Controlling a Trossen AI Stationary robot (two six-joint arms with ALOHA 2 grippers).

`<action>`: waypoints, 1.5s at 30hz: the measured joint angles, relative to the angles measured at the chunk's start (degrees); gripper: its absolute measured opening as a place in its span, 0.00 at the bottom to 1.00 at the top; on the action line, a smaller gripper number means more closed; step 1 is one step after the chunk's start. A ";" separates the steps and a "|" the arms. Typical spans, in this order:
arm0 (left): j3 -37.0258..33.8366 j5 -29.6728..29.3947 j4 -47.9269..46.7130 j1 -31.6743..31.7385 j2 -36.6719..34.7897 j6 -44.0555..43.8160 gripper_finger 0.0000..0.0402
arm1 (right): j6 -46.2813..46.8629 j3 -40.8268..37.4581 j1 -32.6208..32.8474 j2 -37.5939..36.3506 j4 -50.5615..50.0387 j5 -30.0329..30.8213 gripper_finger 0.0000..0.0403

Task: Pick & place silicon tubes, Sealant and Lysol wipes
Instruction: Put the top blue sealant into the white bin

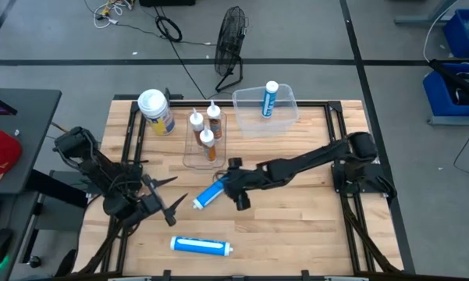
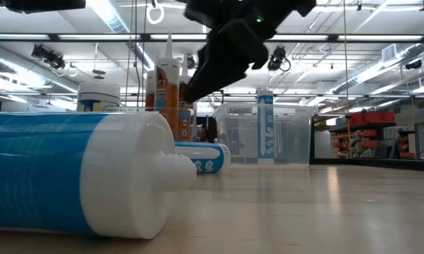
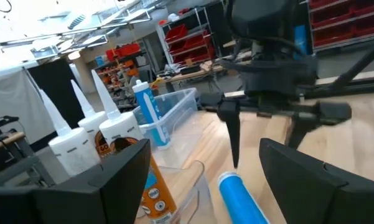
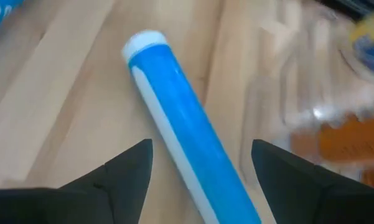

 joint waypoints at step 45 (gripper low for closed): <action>-0.71 0.01 -11.75 -0.71 0.04 -14.99 0.76 | -12.69 18.21 -0.01 18.54 -5.39 -11.20 0.68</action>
